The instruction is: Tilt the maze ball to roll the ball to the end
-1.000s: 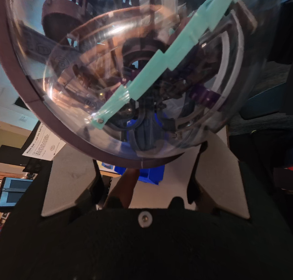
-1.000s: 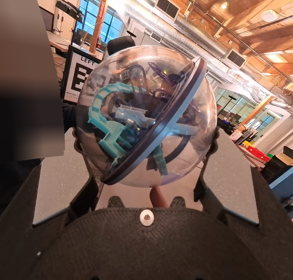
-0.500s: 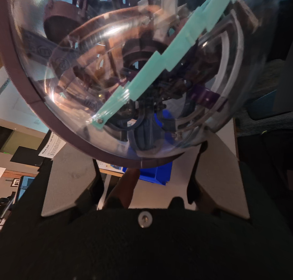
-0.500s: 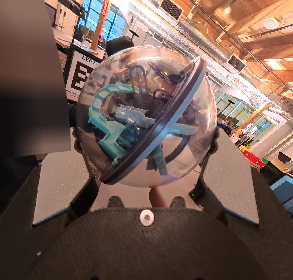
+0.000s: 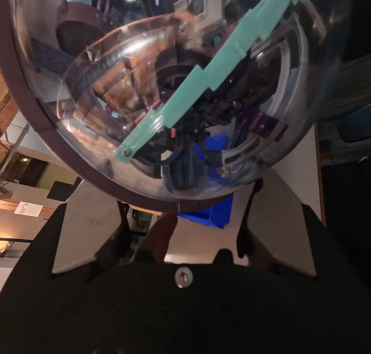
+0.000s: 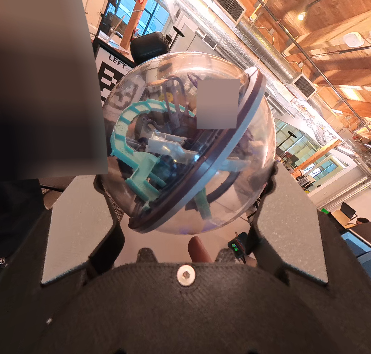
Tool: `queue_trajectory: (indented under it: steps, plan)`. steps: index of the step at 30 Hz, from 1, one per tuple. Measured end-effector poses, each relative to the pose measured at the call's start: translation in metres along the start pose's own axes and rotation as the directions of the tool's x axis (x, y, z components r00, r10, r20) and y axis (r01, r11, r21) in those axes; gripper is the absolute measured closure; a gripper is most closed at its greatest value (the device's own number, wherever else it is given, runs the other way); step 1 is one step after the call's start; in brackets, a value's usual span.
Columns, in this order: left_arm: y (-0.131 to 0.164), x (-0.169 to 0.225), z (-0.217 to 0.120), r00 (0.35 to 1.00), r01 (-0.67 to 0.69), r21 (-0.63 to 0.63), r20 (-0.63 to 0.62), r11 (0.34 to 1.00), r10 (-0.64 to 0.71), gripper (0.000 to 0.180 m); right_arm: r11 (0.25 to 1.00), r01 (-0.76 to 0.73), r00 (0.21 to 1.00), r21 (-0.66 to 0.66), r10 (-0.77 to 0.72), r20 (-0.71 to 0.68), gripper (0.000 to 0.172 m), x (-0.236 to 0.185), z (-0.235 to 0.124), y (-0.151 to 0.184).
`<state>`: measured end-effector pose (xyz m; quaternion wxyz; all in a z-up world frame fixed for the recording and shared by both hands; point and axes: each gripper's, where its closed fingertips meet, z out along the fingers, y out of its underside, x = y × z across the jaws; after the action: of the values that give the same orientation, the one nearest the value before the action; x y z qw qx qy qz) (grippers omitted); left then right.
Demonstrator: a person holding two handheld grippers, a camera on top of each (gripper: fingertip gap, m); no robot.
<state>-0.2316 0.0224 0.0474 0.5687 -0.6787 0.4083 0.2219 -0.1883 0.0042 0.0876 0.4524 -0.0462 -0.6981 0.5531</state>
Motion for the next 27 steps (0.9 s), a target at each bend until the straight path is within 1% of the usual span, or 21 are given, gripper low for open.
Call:
queue_trajectory:
  steps: [9, 15, 22, 27]
  plan:
    - [-0.005, -0.005, -0.001, 0.999, -0.026, 0.000, 0.044, 1.000, 0.026, 0.043, 0.999, 0.038, 0.999, 0.005, -0.038, 0.016, 0.015, 0.001, -0.001, -0.006]
    - [-0.004, -0.005, 0.002, 0.998, -0.028, 0.008, 0.056, 1.000, 0.028, 0.043, 0.999, 0.047, 0.999, -0.015, -0.047, 0.018, 0.015, 0.002, -0.002, -0.004]
    - [-0.007, -0.009, 0.002, 0.994, -0.051, 0.021, 0.100, 0.998, 0.049, 0.044, 0.996, 0.087, 0.996, -0.032, -0.086, 0.034, 0.014, 0.002, -0.002, -0.006]
    - [-0.003, -0.012, 0.002, 0.977, -0.127, -0.014, 0.169, 0.992, 0.127, 0.045, 0.980, 0.193, 0.981, -0.054, -0.191, 0.044, 0.015, 0.000, -0.002, -0.001]
